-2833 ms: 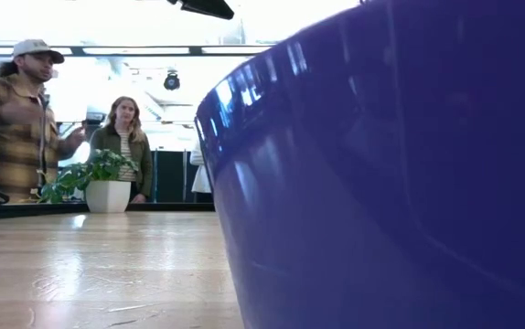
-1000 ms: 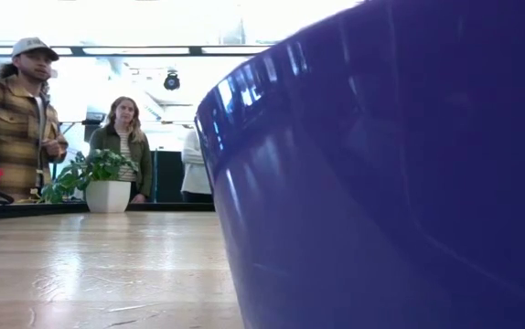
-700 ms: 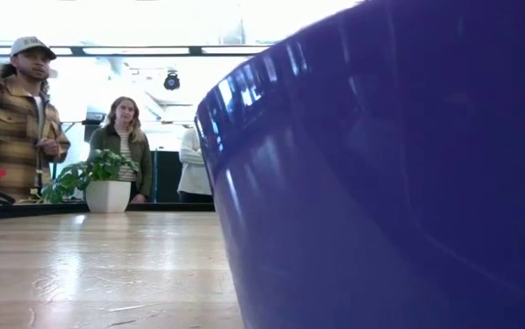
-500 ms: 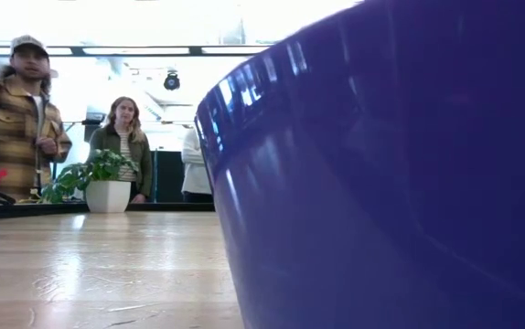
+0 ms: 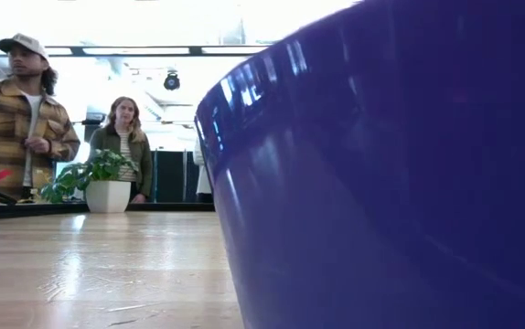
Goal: Pick & Place Mini bowls
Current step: Stack the violet bowl on top of the violet bowl on the shelf
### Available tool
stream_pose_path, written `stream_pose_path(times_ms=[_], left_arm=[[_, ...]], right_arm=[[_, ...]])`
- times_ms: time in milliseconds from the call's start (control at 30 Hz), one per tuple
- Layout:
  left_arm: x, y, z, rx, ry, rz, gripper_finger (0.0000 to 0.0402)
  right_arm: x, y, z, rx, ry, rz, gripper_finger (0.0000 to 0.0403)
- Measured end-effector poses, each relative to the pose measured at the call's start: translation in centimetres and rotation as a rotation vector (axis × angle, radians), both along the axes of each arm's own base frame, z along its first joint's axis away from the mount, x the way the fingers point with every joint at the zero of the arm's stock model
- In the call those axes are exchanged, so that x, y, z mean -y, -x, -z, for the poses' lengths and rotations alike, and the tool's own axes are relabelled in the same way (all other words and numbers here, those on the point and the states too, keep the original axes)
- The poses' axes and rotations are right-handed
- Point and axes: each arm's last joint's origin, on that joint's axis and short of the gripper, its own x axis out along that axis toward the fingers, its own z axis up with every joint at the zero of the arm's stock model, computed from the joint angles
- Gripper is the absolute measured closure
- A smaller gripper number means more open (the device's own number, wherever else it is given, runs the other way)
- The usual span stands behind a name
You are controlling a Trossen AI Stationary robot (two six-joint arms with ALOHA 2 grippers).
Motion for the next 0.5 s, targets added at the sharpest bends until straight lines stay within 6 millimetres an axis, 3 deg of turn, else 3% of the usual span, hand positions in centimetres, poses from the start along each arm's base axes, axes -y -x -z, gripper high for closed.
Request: stream_pose_path(times_ms=[333, 500], left_arm=[[1.5, 1.1, 0.1, -0.003, -0.003, 0.073, 0.0345], [1.8, 1.4, 0.1, -0.005, 0.0, 0.087, 0.0345]], right_arm=[[-1.8, -2.5, 1.7, -0.155, 0.022, 0.122, 0.0391], [-2.2, -3.1, 2.3, -0.198, 0.05, 0.133, 0.0363]])
